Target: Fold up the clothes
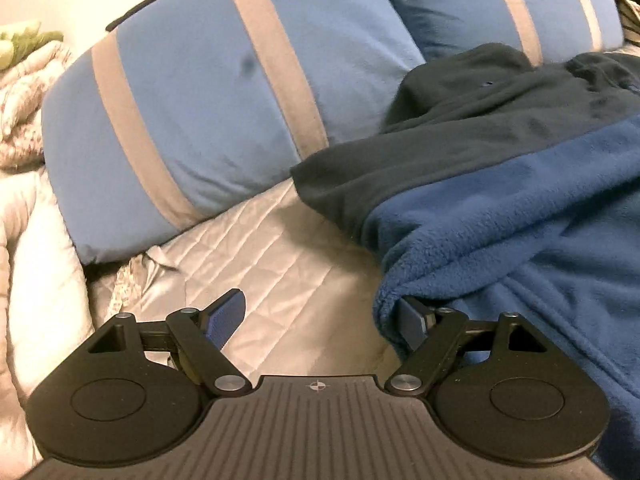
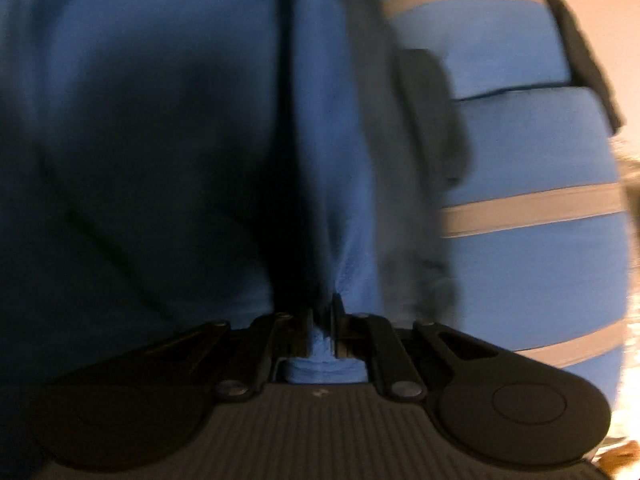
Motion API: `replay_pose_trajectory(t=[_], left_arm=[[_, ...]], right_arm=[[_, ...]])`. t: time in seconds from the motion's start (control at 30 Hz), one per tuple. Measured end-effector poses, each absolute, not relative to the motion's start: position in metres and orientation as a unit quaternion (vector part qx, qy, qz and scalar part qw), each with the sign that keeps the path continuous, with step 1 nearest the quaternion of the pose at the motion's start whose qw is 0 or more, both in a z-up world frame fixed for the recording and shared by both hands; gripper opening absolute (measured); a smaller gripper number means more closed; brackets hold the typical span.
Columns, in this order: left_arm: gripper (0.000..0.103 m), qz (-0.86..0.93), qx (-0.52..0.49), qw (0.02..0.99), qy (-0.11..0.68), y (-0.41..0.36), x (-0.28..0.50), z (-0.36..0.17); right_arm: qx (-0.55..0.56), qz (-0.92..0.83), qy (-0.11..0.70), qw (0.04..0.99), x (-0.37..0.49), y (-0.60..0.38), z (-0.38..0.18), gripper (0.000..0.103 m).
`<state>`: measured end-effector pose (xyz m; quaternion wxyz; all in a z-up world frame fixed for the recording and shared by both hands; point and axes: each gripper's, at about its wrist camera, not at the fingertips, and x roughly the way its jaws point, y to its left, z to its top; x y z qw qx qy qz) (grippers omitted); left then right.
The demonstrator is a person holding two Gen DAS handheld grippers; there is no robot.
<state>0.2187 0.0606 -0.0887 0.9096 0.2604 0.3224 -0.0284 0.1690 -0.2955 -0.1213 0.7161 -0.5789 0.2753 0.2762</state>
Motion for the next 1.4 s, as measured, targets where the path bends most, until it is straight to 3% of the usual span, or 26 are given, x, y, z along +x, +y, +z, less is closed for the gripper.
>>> replay_pose_trajectory(t=[0.3, 0.87, 1.07, 1.23, 1.4], left_arm=[[0.081, -0.031, 0.264, 0.91, 0.317, 0.071, 0.22, -0.093], [0.079, -0.076, 0.326, 0.898, 0.286, 0.066, 0.213, -0.096], [0.058, -0.127, 0.356, 0.881, 0.285, 0.058, 0.207, -0.1], [0.013, -0.149, 0.371, 0.868, 0.294, 0.047, 0.207, -0.105], [0.011, -0.133, 0.377, 0.866, 0.3, 0.048, 0.21, -0.11]], right_arm=[[-0.55, 0.302, 0.315, 0.713, 0.167, -0.294, -0.121, 0.007], [-0.519, 0.298, 0.317, 0.736, 0.174, -0.298, -0.1, 0.007], [-0.481, 0.292, 0.319, 0.763, 0.186, -0.307, -0.085, 0.007], [-0.463, 0.283, 0.317, 0.778, 0.191, -0.309, -0.081, 0.007], [-0.526, 0.3, 0.305, 0.735, 0.163, -0.296, -0.101, 0.007]])
